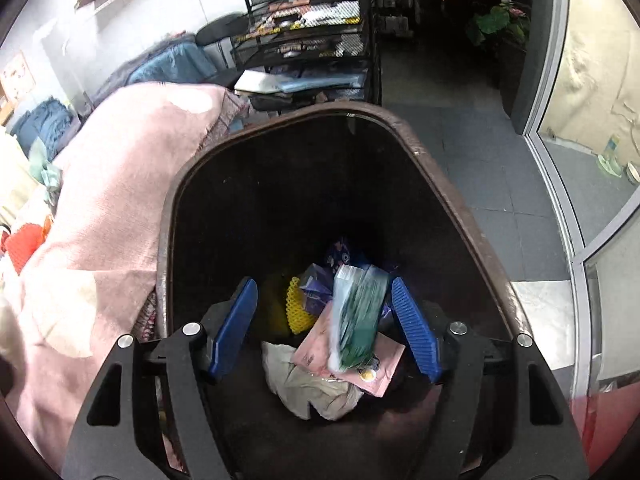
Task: Collect trash
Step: 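Carry the green carton with the right tool over the bin and release it, then lower the white tissue with the left tool into the bin and release it, then move both tools back over the table toward the orange net and paper, then grasp the orange mesh net with the left tool while the right tool grasps the white paper, then carry the white paper with the right tool over the bin and release it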
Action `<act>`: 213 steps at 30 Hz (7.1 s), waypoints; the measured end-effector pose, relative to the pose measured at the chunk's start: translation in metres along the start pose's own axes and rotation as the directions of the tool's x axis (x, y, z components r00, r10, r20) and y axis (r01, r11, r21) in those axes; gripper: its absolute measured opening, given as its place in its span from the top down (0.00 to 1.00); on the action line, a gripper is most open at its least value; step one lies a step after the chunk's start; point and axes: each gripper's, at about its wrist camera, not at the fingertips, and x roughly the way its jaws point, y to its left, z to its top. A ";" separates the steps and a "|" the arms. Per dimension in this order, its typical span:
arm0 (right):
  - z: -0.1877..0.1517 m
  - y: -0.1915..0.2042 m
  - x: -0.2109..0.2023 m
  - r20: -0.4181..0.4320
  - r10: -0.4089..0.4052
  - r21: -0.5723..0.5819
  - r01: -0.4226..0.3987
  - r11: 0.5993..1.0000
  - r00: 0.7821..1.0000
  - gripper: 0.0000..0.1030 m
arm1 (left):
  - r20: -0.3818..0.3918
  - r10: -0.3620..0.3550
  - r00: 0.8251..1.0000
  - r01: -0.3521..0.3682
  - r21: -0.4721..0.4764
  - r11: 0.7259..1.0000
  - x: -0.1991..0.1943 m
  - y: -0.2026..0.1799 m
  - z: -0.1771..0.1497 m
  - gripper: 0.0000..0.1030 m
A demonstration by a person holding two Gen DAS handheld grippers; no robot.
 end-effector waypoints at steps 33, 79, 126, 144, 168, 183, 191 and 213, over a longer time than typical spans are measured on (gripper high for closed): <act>0.005 -0.062 -0.130 0.381 -0.191 0.241 0.103 0.965 0.905 0.12 | -0.164 -0.011 0.986 0.037 0.159 0.987 0.073 -0.059 0.009 0.62; -0.005 0.093 -0.103 0.325 0.227 -0.168 -0.181 0.969 0.918 0.05 | 0.151 0.270 0.951 -0.260 -0.085 0.962 -0.085 0.093 -0.010 0.05; -0.001 0.332 -0.006 -0.193 0.325 -0.591 -0.375 0.715 0.926 0.10 | 0.053 0.322 0.945 -0.269 -0.431 0.861 -0.102 0.277 -0.016 0.77; -0.016 0.380 0.026 -0.339 0.250 -0.669 -0.419 0.614 0.907 0.76 | 0.103 0.342 0.934 -0.266 -0.440 0.858 -0.108 0.274 -0.017 0.78; 0.005 0.251 -0.057 -0.092 0.425 -0.440 -0.420 0.794 0.900 0.77 | 0.185 0.376 0.908 -0.318 -0.278 0.906 -0.130 0.182 -0.009 0.78; 0.001 0.147 -0.084 0.044 0.387 -0.270 -0.362 0.892 0.921 0.77 | 0.214 0.260 0.942 -0.228 -0.164 0.960 -0.108 0.097 -0.008 0.77; 0.000 0.095 -0.091 0.123 0.302 -0.187 -0.277 0.942 0.945 0.77 | 0.207 0.206 0.957 -0.183 -0.123 0.975 -0.093 0.068 -0.005 0.77; -0.009 0.026 -0.020 0.065 0.045 -0.090 -0.039 0.995 0.997 0.65 | 0.161 0.151 0.975 -0.143 -0.059 0.988 -0.063 0.030 -0.004 0.77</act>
